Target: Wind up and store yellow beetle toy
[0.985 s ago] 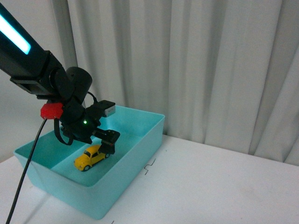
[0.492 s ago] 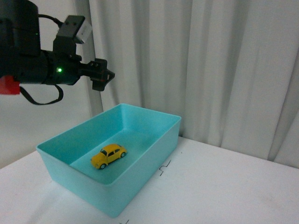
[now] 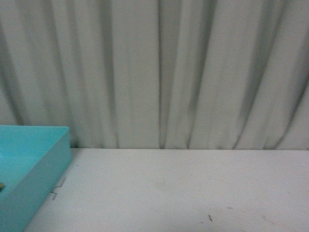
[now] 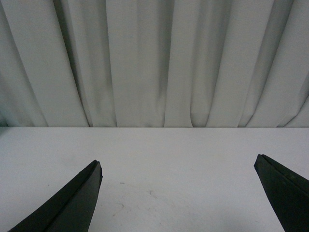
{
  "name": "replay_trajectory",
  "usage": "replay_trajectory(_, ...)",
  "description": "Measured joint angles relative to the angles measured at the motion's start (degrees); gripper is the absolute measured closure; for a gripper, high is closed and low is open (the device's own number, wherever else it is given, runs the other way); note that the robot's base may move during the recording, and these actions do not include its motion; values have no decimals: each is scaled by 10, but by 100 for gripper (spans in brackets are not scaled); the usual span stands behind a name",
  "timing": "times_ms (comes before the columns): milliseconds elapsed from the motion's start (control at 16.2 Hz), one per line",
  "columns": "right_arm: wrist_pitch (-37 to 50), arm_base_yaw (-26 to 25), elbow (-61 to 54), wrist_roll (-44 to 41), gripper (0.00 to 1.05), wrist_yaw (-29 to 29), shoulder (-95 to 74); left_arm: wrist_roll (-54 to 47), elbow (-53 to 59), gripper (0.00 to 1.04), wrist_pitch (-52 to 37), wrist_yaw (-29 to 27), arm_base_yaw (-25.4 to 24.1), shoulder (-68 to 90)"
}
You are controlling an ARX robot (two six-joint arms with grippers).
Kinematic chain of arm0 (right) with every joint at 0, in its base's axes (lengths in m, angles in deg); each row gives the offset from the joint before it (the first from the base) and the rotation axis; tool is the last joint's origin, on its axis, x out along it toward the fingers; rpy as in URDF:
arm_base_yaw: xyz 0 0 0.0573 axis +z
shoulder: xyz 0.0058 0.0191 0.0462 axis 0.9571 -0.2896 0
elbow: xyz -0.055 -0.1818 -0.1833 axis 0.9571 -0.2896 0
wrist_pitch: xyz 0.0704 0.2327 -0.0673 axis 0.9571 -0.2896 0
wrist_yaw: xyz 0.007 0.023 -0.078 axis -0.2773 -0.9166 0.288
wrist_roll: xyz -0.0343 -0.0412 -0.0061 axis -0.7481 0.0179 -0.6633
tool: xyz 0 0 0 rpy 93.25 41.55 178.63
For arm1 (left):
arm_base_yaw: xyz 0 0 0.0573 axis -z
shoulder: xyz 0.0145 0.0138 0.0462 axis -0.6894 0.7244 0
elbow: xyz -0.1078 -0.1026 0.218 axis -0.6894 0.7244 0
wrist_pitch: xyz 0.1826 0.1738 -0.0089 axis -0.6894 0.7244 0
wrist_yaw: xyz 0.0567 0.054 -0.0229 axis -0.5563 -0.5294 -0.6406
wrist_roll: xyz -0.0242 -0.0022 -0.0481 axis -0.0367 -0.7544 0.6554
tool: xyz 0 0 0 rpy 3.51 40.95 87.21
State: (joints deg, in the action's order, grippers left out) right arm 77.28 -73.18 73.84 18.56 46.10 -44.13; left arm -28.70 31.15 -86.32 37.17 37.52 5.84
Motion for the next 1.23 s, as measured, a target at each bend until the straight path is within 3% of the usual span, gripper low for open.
replay_trajectory(308,0,0,0,0,7,0,0,1,50,103,2,-48,42,-55)
replay_trajectory(677,0,0,0,0,7,0,0,0,69,103,40,-52,65,-93)
replay_trajectory(1231,0,0,0,0,7,1,0,0,81,103,252,-58,61,-343)
